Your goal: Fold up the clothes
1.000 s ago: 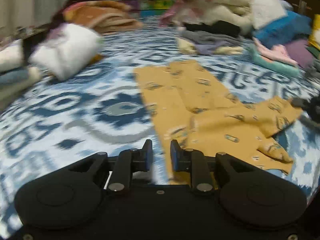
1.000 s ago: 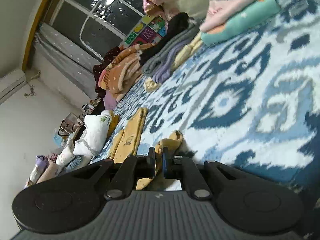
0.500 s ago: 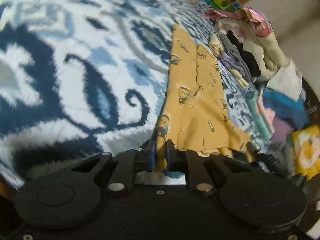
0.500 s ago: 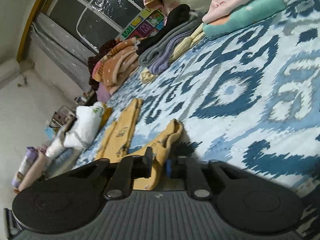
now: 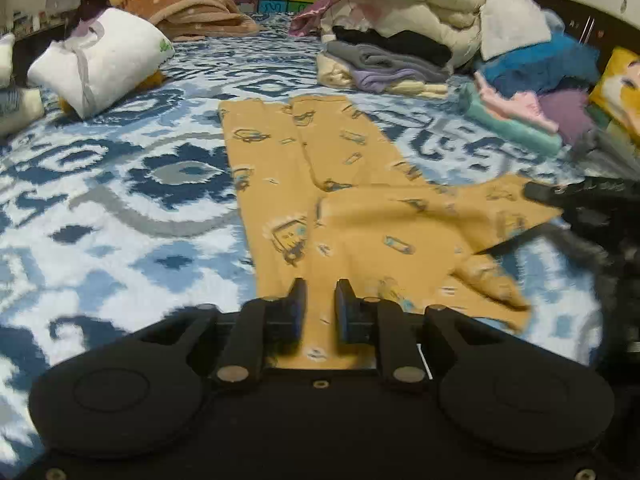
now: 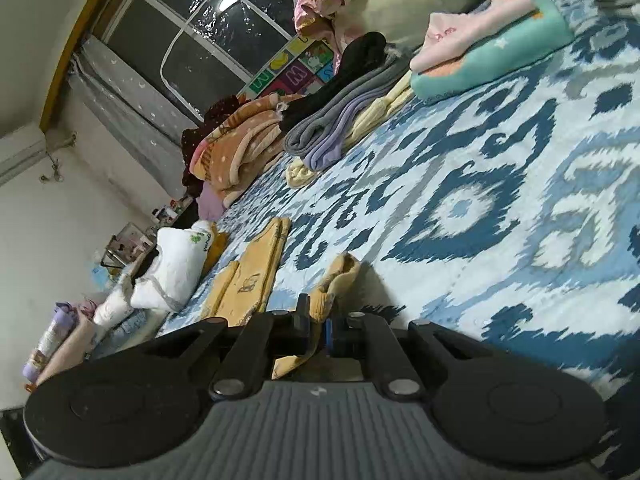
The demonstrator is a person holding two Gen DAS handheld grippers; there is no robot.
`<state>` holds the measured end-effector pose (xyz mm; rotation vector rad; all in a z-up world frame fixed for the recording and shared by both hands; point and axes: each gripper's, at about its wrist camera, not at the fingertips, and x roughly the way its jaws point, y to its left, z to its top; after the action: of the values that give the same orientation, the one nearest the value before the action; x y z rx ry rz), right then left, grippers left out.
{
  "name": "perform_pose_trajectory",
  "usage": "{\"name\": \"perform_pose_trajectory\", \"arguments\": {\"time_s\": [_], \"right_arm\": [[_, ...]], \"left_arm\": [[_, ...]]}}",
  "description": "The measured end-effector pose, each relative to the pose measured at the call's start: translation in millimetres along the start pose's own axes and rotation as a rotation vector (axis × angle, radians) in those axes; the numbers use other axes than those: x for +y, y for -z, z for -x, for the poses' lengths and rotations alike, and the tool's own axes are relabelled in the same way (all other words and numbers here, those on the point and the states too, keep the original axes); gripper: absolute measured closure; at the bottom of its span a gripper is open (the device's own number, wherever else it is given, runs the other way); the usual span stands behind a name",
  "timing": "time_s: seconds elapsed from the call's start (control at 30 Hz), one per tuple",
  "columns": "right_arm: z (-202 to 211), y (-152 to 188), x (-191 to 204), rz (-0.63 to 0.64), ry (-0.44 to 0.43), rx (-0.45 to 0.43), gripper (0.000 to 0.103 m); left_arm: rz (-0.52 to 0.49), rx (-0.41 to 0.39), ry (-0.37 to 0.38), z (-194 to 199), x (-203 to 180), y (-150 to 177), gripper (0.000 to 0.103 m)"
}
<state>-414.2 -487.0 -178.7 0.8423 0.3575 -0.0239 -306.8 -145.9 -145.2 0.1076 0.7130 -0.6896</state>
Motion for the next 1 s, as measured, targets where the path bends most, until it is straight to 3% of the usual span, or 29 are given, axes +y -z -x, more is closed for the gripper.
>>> {"name": "perform_pose_trajectory", "arguments": {"time_s": [0.2, 0.33, 0.5, 0.6, 0.67, 0.8, 1.0], "right_arm": [[-5, -18, 10, -0.004, -0.037, 0.009, 0.094], [-18, -37, 38, 0.054, -0.048, 0.042, 0.095], [-47, -68, 76, 0.122, -0.005, 0.103, 0.095], [-60, -82, 98, 0.183, 0.021, 0.111, 0.095], [-69, -89, 109, 0.204, 0.039, 0.121, 0.095], [-80, -96, 122, 0.222, 0.070, 0.127, 0.095], [-83, -105, 129, 0.193, 0.063, 0.108, 0.095]], "left_arm": [[-0.037, 0.012, 0.044, 9, 2, 7, 0.087], [-0.117, 0.004, 0.093, 22, -1, 9, 0.076], [-0.204, -0.050, 0.084, 32, 3, 16, 0.075], [-0.191, 0.013, 0.142, 22, 6, 19, 0.074], [-0.271, 0.008, 0.151, 25, -2, 25, 0.073], [-0.201, -0.075, 0.187, 43, 15, 13, 0.073], [-0.179, -0.094, 0.205, 51, 32, 9, 0.073]]}}
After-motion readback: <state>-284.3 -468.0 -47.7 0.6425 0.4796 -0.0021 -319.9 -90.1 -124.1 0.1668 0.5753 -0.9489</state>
